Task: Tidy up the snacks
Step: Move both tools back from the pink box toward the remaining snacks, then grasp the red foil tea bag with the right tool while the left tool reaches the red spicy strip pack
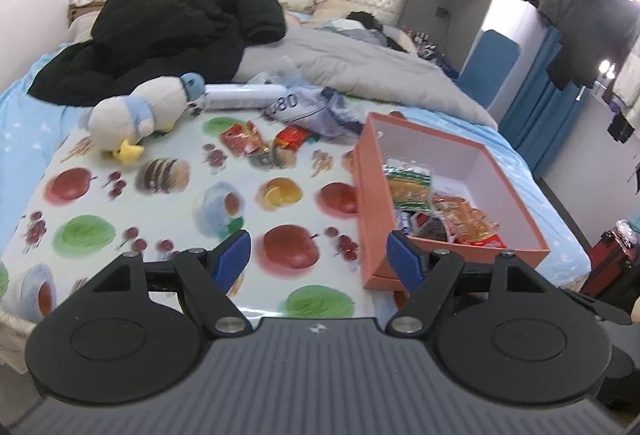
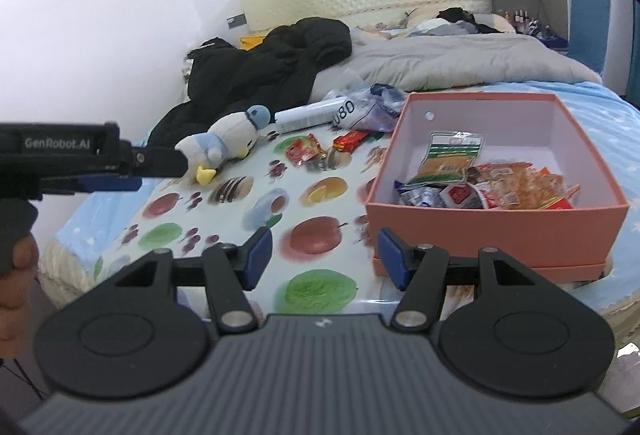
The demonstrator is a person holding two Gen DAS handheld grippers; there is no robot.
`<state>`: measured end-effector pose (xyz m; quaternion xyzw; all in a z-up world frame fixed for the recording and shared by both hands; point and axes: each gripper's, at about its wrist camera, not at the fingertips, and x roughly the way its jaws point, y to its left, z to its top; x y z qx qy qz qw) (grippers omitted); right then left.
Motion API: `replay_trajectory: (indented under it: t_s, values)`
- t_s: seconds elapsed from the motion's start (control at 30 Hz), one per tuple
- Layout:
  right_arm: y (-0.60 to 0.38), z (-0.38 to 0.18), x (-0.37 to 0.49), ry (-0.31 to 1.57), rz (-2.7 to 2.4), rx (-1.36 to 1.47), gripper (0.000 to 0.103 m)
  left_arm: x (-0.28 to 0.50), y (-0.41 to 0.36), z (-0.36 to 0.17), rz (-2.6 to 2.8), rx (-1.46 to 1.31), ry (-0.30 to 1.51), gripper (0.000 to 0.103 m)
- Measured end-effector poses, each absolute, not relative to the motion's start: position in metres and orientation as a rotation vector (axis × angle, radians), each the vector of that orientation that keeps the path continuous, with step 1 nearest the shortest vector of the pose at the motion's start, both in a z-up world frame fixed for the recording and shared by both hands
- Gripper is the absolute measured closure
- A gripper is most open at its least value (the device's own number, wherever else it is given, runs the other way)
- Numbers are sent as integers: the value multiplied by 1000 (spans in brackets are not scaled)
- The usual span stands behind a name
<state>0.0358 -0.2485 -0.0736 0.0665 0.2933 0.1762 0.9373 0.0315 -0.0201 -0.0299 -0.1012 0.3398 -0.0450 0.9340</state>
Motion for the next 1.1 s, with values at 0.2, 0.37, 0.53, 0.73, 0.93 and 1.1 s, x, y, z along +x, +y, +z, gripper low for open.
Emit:
replay_trajectory:
  t_s: [0.2,0.37,0.53,0.73,0.93,1.1]
  values:
    - [-237,-75,52,601,367,119,42,50,-7,-36,-71,-226,707,24]
    - [-228,-77,74,608,370,114,42,76,2,-41,-63,-234,722,24]
    - [-214,-76,103,598,373,108,42,104,11,-48,-56,-233,738,24]
    - [-196,-80,143,611,354,122,42,140,26,-63,-41,-274,755,24]
    - [-179,-88,183,621,370,115,42,171,44,-78,-5,-309,766,24]
    - [-161,-103,218,644,388,86,42,211,66,-104,16,-390,800,24]
